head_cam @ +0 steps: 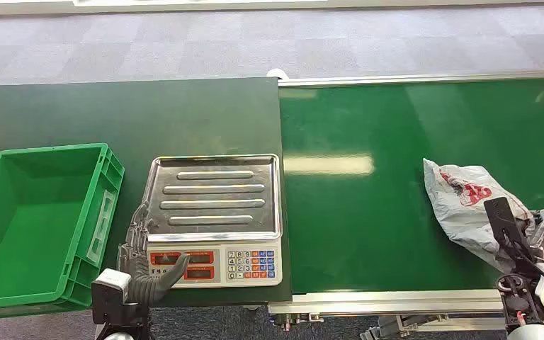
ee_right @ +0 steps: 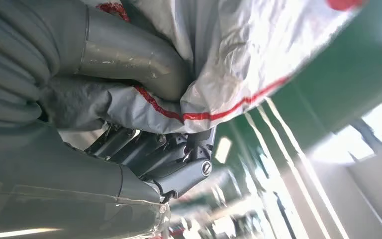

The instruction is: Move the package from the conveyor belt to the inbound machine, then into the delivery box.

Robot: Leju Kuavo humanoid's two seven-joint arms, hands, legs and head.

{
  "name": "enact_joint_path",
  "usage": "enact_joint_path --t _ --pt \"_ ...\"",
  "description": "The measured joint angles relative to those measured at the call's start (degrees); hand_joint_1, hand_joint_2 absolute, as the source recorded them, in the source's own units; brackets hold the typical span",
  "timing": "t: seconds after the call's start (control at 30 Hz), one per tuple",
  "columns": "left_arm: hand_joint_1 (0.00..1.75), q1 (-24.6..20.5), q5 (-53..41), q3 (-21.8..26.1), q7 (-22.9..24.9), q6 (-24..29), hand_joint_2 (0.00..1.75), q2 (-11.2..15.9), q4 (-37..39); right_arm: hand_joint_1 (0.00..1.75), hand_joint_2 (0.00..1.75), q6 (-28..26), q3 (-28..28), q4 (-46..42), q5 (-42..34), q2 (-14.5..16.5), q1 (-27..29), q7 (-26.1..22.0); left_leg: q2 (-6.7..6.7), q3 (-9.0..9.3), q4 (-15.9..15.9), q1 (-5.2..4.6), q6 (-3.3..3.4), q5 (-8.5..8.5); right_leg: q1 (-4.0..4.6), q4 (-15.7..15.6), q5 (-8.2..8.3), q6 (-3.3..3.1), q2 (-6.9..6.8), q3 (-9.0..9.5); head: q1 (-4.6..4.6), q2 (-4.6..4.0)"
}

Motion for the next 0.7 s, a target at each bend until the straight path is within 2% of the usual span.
enact_joint_path --t 0.07,0.17,0.3,0.47,0.6,0.7 --pt "0.00 0.0 -0.2 0.1 -0.2 0.5 1.75 0.0 -0.2 1.75 1.75 -0.7 -0.1 -3.7 -2.2 0.9 1.1 -1.6 -0.04 -0.01 0.0 0.00 0.00 0.00 0.01 0.0 -0.01 0.00 -0.03 0.00 0.01 0.00" --pt "0.00 0.2 -1.1 0.5 -0.6 1.6 1.75 0.2 -1.0 1.75 1.75 -1.6 -0.1 -14.1 -7.3 3.6 4.8 -4.8 -0.11 -0.05 0.0 0.01 0.00 0.00 0.02 0.0 -0.03 0.01 -0.08 0.00 0.01 0.00" --pt "0.00 0.1 -2.3 1.9 -1.1 2.8 1.75 0.3 -1.7 1.75 1.75 -1.8 2.0 -28.2 -9.2 8.3 9.8 -8.1 0.00 -0.03 0.0 0.02 -0.01 0.00 0.04 0.0 -0.04 -0.01 -0.04 -0.02 0.00 0.00" --pt "0.00 -0.4 -3.0 3.9 -2.3 2.8 1.75 0.4 -1.7 1.75 1.75 -1.7 9.0 -41.4 -6.1 14.3 13.7 -10.1 0.02 0.00 0.0 0.05 -0.03 0.03 0.07 0.0 -0.04 -0.02 -0.03 -0.02 0.01 0.00" --pt "0.00 -2.2 -4.0 4.3 -2.6 2.0 1.75 0.3 -1.2 1.75 1.75 -3.9 16.0 -47.6 -2.9 19.0 14.3 -11.7 0.03 0.02 0.0 0.05 -0.04 0.05 0.07 0.0 -0.04 -0.03 -0.02 -0.02 0.01 0.00" --pt "0.00 -4.0 -4.4 4.2 -2.4 1.4 1.75 -0.1 -0.3 1.75 1.75 -4.5 20.1 -51.4 3.0 23.1 14.4 -12.9 0.03 0.03 0.0 0.05 -0.04 0.07 0.07 0.0 -0.04 -0.03 -0.02 -0.02 0.02 0.00"
